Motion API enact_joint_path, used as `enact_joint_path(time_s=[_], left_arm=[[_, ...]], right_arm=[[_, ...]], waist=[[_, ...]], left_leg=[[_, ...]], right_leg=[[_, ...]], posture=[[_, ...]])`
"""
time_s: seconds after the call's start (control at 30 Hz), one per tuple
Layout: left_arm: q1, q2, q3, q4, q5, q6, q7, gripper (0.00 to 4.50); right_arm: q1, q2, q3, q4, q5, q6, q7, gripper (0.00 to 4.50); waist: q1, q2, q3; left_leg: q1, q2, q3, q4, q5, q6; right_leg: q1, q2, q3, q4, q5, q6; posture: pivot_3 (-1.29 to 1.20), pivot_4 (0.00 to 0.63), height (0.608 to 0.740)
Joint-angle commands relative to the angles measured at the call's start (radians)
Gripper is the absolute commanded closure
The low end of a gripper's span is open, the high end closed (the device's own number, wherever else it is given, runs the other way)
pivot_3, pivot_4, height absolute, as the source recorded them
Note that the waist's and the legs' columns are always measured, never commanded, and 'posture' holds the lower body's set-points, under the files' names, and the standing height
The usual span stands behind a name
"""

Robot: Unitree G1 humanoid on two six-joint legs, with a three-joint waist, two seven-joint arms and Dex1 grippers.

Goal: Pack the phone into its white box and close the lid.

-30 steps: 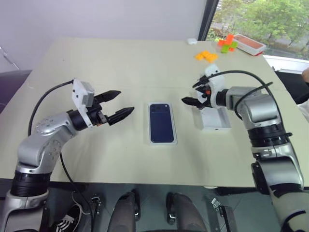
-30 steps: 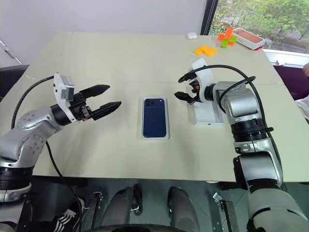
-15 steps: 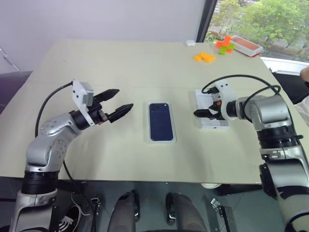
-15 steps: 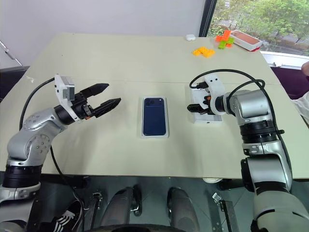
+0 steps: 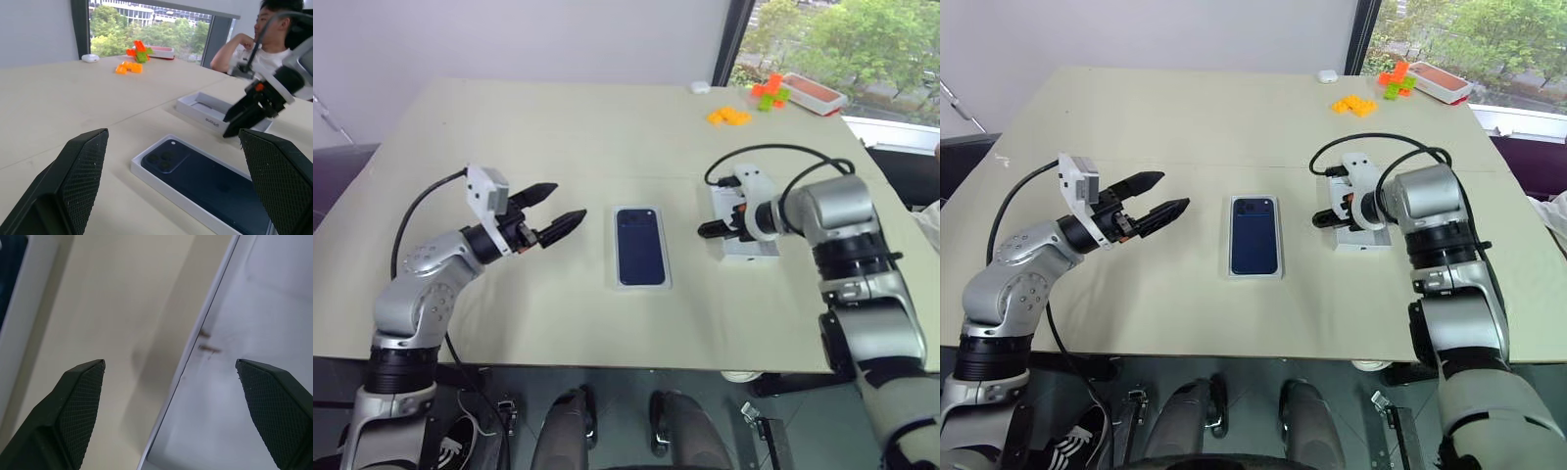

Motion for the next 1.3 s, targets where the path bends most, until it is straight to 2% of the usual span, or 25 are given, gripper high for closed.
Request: enact_joint_path(time_s=[0.03, 0.17, 0.3, 0.43, 0.7, 1.0, 1.1, 1.2, 1.3], left_arm=[[-0.021, -0.014, 0.011, -0.025, 0.011, -0.008, 0.013, 0.02], [-0.028, -0.029, 0.011, -0.022, 0.024, -0.009, 0.025, 0.02], [-0.019, -0.041, 0.010, -0.030, 0.029, -0.007, 0.035, 0.02], [-0.007, -0.050, 0.010, -0.033, 0.039, -0.009, 0.042, 0.02], [-0.008, -0.062, 0.019, -0.036, 0.040, -0.006, 0.059, 0.02], [0.000, -0.066, 0.016, -0.042, 0.042, -0.009, 0.065, 0.02], [-0.003, -0.066, 0.013, -0.042, 0.043, -0.003, 0.069, 0.00], [-0.006, -0.065, 0.015, -0.042, 0.042, -0.004, 0.070, 0.00], [-0.006, -0.063, 0.017, -0.041, 0.041, -0.004, 0.070, 0.00]], right_arm=[[-0.055, 0.023, 0.046, 0.063, -0.049, -0.059, -0.037, 0.00], [-0.088, 0.041, 0.061, 0.148, -0.091, -0.105, -0.076, 0.00], [-0.171, 0.068, -0.022, 0.313, -0.093, -0.094, -0.157, 0.00], [-0.226, 0.107, -0.086, 0.382, -0.078, -0.054, -0.210, 0.00], [-0.235, 0.155, -0.159, 0.379, -0.078, 0.021, -0.303, 0.00], [-0.225, 0.156, -0.149, 0.370, -0.087, 0.041, -0.333, 0.00], [-0.214, 0.161, -0.147, 0.371, -0.089, 0.035, -0.340, 0.84], [-0.199, 0.165, -0.143, 0.369, -0.087, 0.035, -0.343, 2.19], [-0.193, 0.166, -0.146, 0.371, -0.088, 0.032, -0.347, 3.83]], waist=[[-0.001, 0.000, 0.000], [0.002, 0.000, 0.000], [0.001, 0.000, 0.000], [-0.001, 0.000, 0.000], [0.001, 0.000, 0.000], [0.000, 0.001, 0.000], [-0.001, 0.001, 0.000], [-0.001, 0.001, 0.000], [-0.002, 0.001, 0.000]], left_leg=[[0.000, 0.000, 0.000, 0.000, 0.000, 0.000], [0.000, 0.001, 0.000, 0.000, 0.000, 0.000], [0.000, 0.000, 0.001, 0.001, 0.000, 0.000], [0.000, 0.001, 0.001, 0.001, 0.000, 0.000], [0.000, 0.002, 0.001, 0.000, 0.001, -0.001], [0.000, 0.002, 0.000, 0.001, 0.001, -0.001], [0.000, 0.002, 0.000, 0.001, 0.001, -0.001], [0.000, 0.002, 0.001, 0.001, 0.001, -0.001], [0.001, 0.002, 0.000, 0.002, 0.001, -0.001]], right_leg=[[0.000, 0.001, 0.000, 0.000, 0.000, 0.000], [0.000, 0.002, 0.000, 0.000, 0.000, 0.000], [0.000, 0.002, 0.001, 0.000, 0.000, 0.000], [0.001, 0.002, 0.000, 0.000, 0.000, 0.000], [0.001, 0.004, 0.000, 0.001, 0.000, 0.000], [0.001, 0.003, 0.000, 0.002, 0.000, 0.000], [0.001, 0.003, 0.000, 0.002, 0.000, 0.000], [0.001, 0.003, 0.000, 0.002, 0.000, 0.000], [0.001, 0.004, 0.000, 0.002, 0.000, 0.000]], posture=[[0.00, 0.150, 0.740], [0.00, 0.150, 0.740], [0.00, 0.150, 0.740], [0.00, 0.150, 0.740], [0.00, 0.150, 0.740], [0.00, 0.150, 0.740], [0.00, 0.150, 0.740], [0.00, 0.150, 0.740], [0.00, 0.150, 0.740]])
